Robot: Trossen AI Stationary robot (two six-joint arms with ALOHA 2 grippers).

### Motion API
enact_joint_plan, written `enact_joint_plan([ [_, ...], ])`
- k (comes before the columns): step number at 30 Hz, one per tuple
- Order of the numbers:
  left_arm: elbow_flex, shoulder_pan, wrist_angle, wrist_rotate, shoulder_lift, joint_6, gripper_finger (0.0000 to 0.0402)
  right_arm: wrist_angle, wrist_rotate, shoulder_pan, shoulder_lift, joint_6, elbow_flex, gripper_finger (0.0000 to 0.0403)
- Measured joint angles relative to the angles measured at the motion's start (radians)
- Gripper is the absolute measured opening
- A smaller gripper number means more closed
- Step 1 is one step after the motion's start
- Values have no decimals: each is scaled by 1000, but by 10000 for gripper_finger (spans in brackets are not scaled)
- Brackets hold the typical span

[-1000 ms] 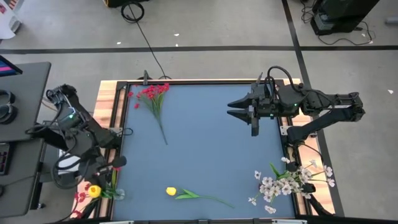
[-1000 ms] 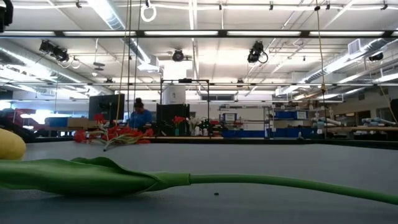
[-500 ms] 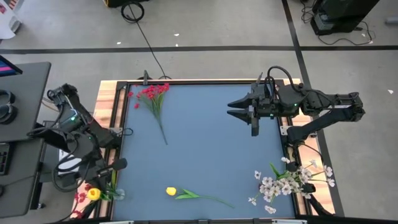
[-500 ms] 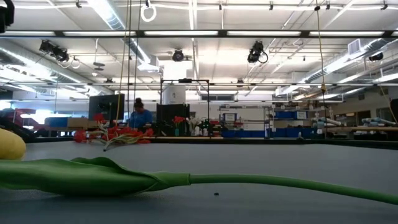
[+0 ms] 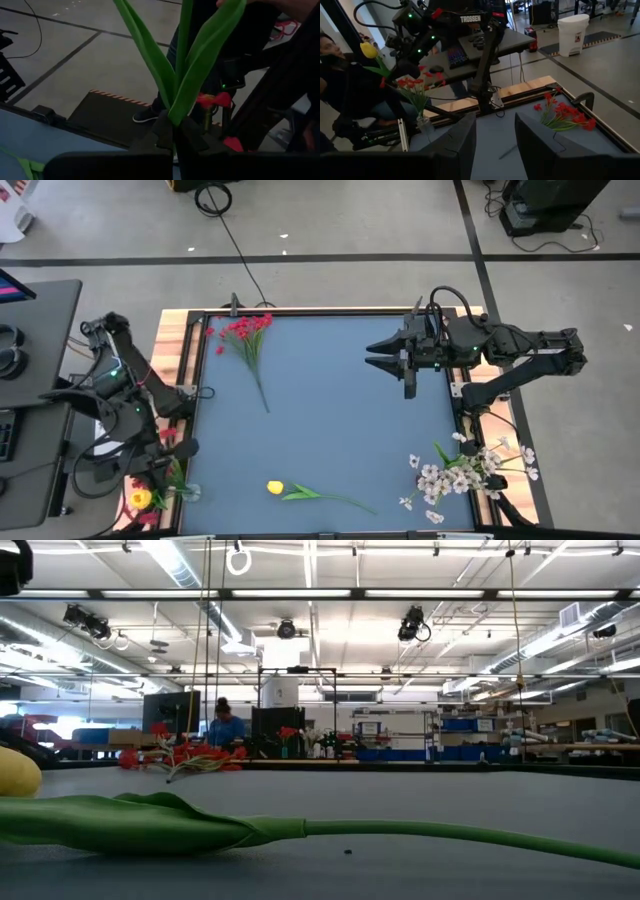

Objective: Sort flowers into vase by color
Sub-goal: Put the top yellow tulip into the transparent vase

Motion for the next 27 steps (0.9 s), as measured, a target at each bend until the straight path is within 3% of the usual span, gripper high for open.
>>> enact_joint_plan([
  [10,0,-63,23,-30,6,21,39,0,0,0,0,0,0,144],
  [16,-5,-92,29,-76,14,26,32,0,0,0,0,0,0,144],
  [22,-122,-104,178,-74,-3,19,31,0,0,0,0,0,0,144],
  [27,-143,-112,194,-64,-13,-4,45,0,0,0,0,0,0,144],
])
